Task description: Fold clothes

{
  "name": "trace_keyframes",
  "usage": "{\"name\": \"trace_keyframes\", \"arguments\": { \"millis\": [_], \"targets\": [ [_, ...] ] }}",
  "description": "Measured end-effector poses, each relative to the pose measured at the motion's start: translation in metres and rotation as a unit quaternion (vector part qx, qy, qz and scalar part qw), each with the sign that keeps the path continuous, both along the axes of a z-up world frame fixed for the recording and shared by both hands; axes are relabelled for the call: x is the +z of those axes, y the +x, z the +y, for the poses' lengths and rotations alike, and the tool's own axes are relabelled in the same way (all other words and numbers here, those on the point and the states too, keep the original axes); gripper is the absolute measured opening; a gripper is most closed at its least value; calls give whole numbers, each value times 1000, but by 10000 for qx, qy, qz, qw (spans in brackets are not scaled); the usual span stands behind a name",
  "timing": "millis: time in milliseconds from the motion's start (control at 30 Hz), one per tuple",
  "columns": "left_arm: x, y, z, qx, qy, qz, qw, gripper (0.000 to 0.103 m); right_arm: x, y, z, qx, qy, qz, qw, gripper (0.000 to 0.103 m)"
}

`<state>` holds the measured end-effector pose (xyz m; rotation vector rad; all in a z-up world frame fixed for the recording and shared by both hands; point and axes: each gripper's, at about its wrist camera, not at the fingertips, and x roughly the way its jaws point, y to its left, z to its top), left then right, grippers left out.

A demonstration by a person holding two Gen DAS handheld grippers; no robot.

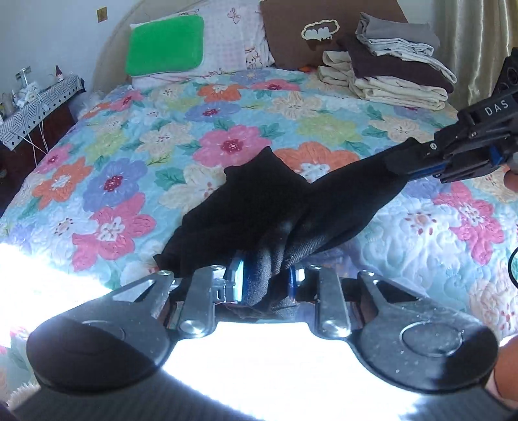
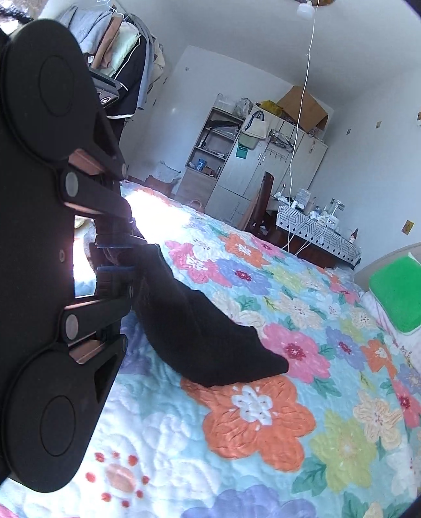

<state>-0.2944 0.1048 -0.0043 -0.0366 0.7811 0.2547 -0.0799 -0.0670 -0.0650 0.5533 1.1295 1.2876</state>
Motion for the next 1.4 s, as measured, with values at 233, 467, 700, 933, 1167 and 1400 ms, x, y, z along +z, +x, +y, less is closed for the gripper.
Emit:
{"name": "trace_keyframes", "arguments": {
  "millis": [233,467,700,933,1167,1400],
  "targets": [
    [22,29,39,203,-45,-173,9996,36,16,34,30,-301,-10,102,9995,13],
    [22,92,107,209,-368,-174,9990,43,20,95,79,-585,-715,355,9951,13],
    [-49,132,175,538,-1326,-207,9895,35,3,137,138,-554,-1451,-199,9877,23],
    [-78,128,208,1120,-1734,-331,9779,36,-9,139,113,-1202,-1078,-537,9854,58],
    [-68,106,205,863,-2596,-591,9600,44,-51,101,79,-1200,-1270,-825,9811,61],
    [-79,108,181,1012,-2278,-110,9684,27,-60,73,105,-511,-1522,-1590,9741,30]
  ]
}}
